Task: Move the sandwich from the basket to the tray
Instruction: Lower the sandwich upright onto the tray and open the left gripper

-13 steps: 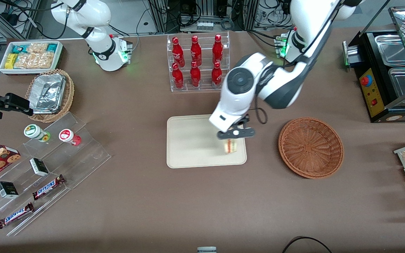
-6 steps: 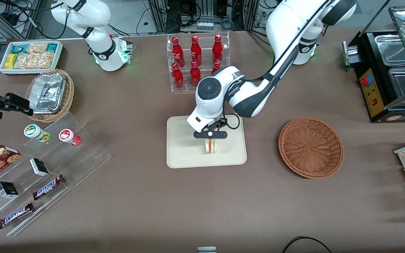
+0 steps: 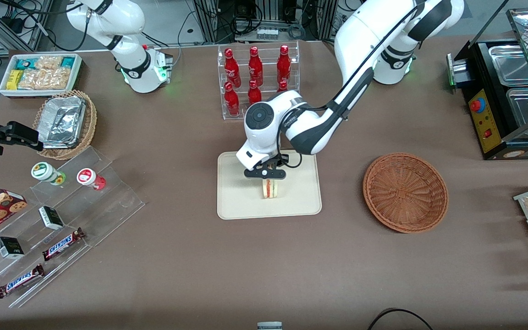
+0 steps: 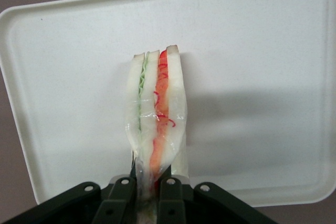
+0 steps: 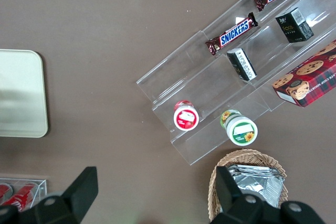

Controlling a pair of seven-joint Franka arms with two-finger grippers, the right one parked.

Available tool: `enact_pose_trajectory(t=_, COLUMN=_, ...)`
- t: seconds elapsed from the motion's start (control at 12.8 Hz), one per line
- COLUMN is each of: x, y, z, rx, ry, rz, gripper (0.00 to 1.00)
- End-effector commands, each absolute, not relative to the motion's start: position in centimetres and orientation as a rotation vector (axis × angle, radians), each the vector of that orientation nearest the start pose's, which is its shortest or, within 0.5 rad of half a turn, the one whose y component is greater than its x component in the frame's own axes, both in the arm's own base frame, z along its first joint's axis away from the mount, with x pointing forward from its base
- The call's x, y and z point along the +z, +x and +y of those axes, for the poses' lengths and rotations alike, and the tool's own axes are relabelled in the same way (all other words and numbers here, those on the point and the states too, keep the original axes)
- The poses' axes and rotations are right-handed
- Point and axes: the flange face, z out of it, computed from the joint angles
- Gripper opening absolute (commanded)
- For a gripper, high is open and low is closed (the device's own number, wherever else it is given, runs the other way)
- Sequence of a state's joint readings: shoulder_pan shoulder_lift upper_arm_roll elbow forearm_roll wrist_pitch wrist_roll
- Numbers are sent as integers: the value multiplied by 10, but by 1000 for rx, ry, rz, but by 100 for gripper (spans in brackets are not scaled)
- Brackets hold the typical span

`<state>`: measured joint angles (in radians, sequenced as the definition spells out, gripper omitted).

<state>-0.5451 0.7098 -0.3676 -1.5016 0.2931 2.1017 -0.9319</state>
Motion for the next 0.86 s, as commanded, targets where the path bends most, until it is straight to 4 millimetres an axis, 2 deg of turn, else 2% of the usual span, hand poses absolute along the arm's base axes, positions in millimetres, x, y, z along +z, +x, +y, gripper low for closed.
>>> enact_pose_trajectory(t=0.0, x=256, y=477, z=-529, rx=10, ry=-3085, rz=72, gripper=3)
enact_pose_trajectory(t=0.08, x=254, y=478, z=-530, rx=6, ry=-3091, rz=70, gripper=13)
enact_pose_trajectory(t=0.16, x=255, y=478, z=-530, rx=3, ry=-3094, rz=70, gripper=49)
enact_pose_trajectory(t=0.24, x=255, y=478, z=-531, rx=0, ry=-3094, rz=79, gripper=94)
enact_pose_trajectory(t=0.31, x=255, y=478, z=-530, rx=2, ry=-3093, rz=81, gripper=99)
enact_pose_trajectory(t=0.55, x=266, y=483, z=-527, rx=-17, ry=-3098, rz=63, gripper=99)
enact_pose_trajectory(t=0.71, x=299, y=490, z=-522, rx=-56, ry=-3114, rz=34, gripper=99)
enact_pose_trajectory(t=0.78, x=314, y=496, z=-511, rx=-55, ry=-3098, rz=3, gripper=99)
